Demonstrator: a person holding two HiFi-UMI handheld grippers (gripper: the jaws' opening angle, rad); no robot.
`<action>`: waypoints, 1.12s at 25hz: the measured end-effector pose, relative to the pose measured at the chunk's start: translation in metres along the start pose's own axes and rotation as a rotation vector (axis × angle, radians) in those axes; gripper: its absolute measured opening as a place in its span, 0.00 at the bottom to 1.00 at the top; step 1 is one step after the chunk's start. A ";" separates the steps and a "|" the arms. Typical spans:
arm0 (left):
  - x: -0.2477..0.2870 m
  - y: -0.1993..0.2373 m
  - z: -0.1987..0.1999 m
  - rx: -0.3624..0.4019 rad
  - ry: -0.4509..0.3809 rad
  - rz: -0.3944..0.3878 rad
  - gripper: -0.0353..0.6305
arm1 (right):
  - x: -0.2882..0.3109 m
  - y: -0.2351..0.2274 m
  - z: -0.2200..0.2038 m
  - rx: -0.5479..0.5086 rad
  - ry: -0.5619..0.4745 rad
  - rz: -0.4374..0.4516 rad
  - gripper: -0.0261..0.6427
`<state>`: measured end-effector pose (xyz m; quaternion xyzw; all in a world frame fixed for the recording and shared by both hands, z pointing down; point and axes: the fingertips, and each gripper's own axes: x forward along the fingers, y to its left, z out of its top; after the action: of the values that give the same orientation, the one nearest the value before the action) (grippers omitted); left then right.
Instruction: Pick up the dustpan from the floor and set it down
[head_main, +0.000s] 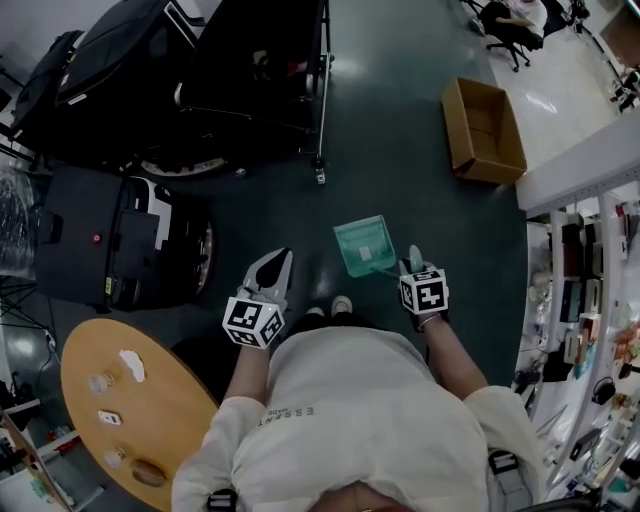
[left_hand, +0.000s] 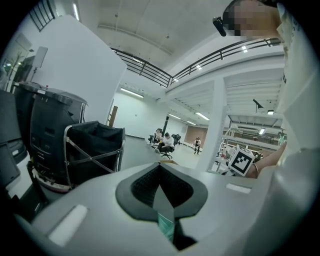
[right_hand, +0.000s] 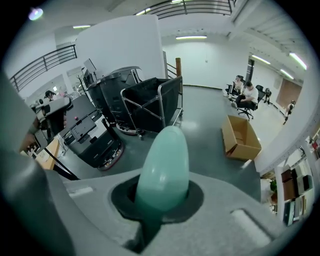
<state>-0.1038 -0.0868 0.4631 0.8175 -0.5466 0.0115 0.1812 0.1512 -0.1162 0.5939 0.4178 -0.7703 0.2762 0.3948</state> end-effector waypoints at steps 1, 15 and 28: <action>-0.002 -0.001 0.000 0.004 -0.005 0.005 0.07 | 0.000 0.000 -0.003 0.006 0.003 0.002 0.03; 0.022 0.017 -0.005 -0.031 0.030 0.041 0.07 | 0.044 -0.001 0.019 0.076 0.025 0.019 0.03; 0.131 0.132 -0.001 -0.129 0.086 0.042 0.07 | 0.177 -0.003 0.079 0.146 0.130 -0.031 0.03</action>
<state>-0.1689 -0.2476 0.5301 0.7913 -0.5547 0.0149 0.2566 0.0643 -0.2530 0.7004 0.4385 -0.7145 0.3519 0.4165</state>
